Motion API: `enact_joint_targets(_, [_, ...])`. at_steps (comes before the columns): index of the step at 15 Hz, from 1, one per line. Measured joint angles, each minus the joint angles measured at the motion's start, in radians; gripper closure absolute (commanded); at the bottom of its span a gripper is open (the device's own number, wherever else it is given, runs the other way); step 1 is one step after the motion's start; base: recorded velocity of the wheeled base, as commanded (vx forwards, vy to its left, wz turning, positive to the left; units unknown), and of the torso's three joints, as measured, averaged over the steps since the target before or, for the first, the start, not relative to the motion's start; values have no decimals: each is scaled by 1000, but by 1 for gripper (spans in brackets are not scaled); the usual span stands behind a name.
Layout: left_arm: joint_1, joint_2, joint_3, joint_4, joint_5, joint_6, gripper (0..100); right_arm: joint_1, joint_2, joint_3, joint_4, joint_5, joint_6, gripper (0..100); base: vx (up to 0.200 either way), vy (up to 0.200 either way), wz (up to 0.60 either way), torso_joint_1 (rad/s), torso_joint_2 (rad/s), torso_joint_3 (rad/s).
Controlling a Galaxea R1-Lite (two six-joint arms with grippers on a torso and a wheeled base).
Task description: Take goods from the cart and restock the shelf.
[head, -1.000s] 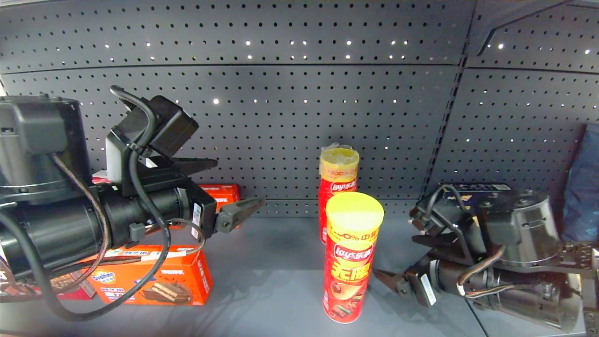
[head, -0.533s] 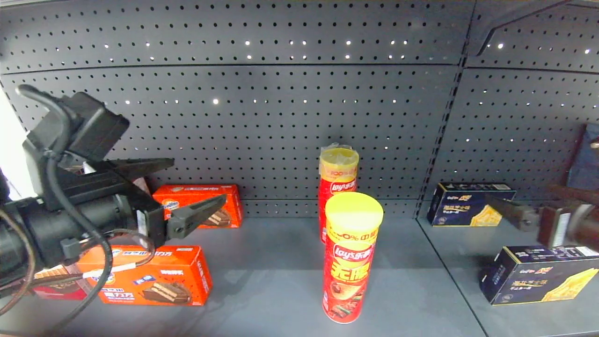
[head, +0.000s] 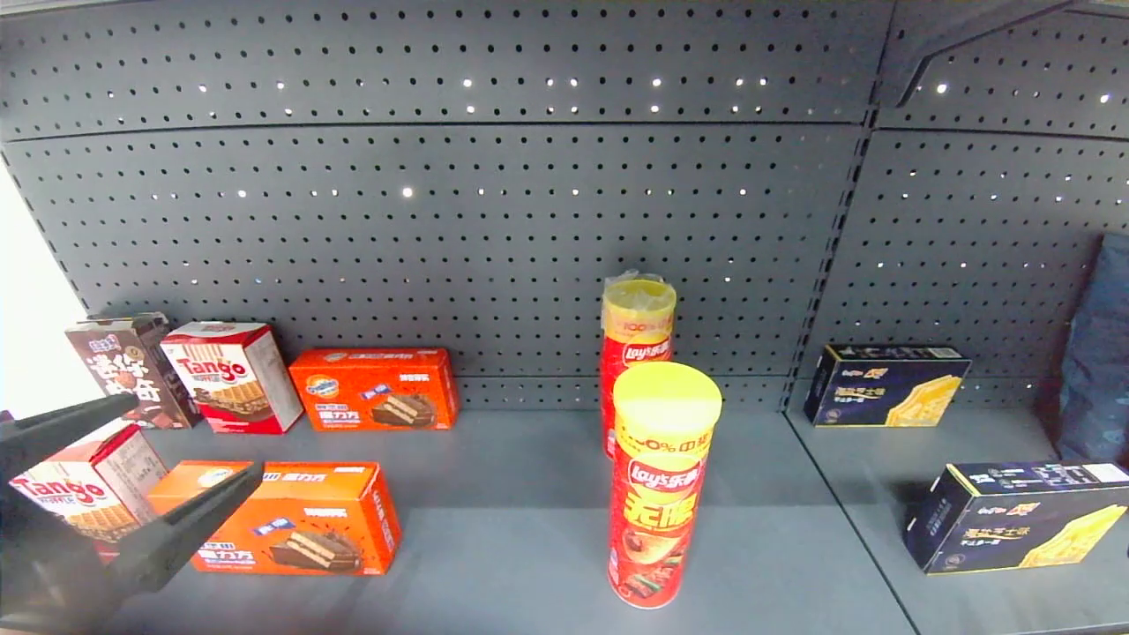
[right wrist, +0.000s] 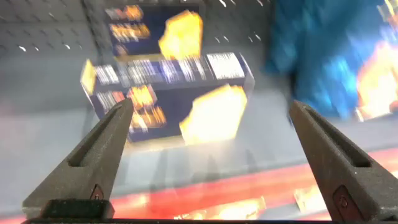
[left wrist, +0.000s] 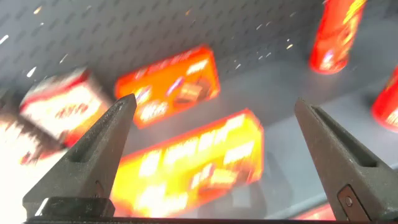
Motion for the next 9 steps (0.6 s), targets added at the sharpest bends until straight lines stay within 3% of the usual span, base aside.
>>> enact_joint_targets(3, [47,-181,135,43,57,0,0,-29,-196,82,155,3,-1,0,0,0,0,0,0,0])
enact_joint_targets(6, [61,-358,178,220,86,1,0,-16,-421,81,346,37,7,0,0,0,0,0,0,0])
enact_joint_targets(9, [64,-521,186,371,92,1,0,-4,-535,76,370,114,28,0,0,0,0,0,0,0])
